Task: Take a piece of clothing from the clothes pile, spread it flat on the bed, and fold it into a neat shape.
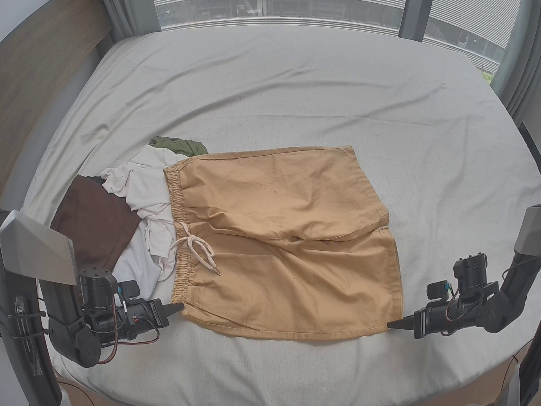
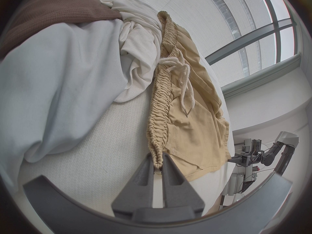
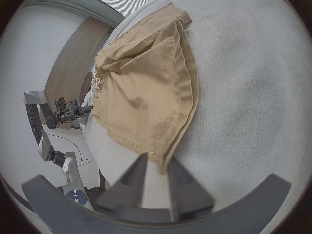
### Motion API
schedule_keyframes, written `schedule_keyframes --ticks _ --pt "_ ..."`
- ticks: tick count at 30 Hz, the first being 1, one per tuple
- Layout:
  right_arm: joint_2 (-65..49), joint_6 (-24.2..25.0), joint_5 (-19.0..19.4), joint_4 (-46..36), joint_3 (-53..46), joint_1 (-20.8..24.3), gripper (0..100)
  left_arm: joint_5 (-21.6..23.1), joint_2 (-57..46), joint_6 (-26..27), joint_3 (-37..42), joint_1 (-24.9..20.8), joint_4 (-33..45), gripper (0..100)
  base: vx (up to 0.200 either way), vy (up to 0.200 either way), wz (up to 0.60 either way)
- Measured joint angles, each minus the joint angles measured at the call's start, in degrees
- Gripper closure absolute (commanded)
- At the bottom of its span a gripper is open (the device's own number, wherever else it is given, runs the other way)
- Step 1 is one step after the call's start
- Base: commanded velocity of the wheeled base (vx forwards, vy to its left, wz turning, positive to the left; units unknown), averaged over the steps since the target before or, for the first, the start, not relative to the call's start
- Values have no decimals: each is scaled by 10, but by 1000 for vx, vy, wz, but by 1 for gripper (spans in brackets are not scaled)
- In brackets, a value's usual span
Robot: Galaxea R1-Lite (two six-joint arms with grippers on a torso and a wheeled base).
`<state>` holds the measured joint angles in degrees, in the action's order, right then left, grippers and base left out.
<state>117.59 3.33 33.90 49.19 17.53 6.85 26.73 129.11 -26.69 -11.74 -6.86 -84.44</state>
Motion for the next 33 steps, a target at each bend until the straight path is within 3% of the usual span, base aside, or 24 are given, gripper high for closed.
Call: schedule_keyframes --ticks 11,21,33 --pt "-8 -2 0 -11 -8 6 100 18 0 18 15 14 1 100 0 0 0" --pt "-55 -9 -1 -99 -14 29 100 40 -7 107 77 32 6 100 0 0 0" --pt "-72 -35 -1 -120 -30 31 100 41 -9 131 106 39 18 100 0 0 0"
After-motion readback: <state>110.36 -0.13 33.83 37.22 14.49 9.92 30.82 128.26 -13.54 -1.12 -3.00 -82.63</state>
